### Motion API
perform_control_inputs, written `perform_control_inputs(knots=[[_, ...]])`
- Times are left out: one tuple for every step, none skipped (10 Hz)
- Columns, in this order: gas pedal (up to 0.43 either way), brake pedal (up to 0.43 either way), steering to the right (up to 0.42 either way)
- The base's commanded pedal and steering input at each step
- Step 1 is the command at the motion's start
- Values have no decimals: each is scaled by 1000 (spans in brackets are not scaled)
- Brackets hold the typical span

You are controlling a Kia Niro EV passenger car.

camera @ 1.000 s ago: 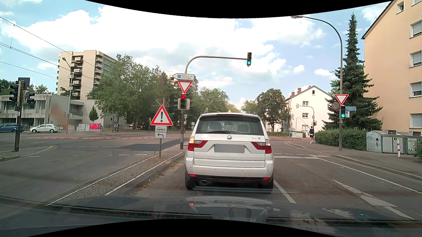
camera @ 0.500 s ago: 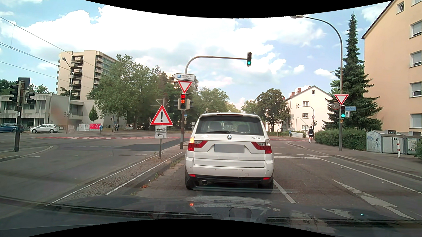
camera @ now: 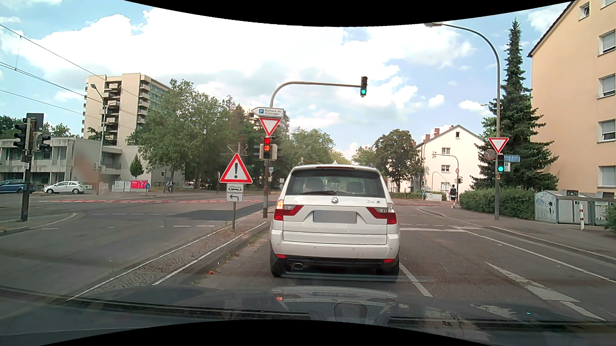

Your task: Follow the waypoints while adhering to traffic rules and regulations

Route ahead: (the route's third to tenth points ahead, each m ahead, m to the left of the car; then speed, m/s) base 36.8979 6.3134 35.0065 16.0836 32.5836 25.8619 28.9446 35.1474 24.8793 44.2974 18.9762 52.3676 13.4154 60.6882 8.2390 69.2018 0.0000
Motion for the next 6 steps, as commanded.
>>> perform_control_inputs(knots=[[0,305,-4],[0,305,-4],[0,305,-4],[0,305,-4],[0,311,-4],[0,305,-4]])
